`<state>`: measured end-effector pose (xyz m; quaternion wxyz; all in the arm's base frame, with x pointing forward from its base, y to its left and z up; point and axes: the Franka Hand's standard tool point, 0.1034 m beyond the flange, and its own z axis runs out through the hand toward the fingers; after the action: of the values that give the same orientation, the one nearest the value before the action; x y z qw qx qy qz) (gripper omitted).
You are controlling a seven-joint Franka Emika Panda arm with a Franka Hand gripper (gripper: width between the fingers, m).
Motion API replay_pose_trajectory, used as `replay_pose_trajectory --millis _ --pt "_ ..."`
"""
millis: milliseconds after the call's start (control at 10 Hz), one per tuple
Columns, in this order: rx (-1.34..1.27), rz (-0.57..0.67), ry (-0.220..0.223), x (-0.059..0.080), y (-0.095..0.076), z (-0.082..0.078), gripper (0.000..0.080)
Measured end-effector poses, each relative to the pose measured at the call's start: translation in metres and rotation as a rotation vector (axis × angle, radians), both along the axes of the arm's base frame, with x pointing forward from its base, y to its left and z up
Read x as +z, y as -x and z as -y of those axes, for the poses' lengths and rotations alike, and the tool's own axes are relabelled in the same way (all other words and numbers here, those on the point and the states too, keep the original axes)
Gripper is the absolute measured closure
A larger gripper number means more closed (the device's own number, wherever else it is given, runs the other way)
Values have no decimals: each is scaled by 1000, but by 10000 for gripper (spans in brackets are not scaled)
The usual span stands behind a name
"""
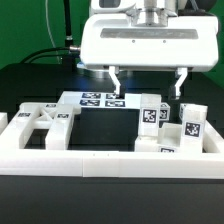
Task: Assemble chair
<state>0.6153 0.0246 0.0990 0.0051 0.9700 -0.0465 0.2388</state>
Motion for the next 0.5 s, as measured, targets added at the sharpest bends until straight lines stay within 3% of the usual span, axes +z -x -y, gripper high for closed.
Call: replay_pose_trajectory --millis 300,500 --pt "8 -6 1 12 -7 8 151" --pt "10 -25 -1 8 -5 7 151"
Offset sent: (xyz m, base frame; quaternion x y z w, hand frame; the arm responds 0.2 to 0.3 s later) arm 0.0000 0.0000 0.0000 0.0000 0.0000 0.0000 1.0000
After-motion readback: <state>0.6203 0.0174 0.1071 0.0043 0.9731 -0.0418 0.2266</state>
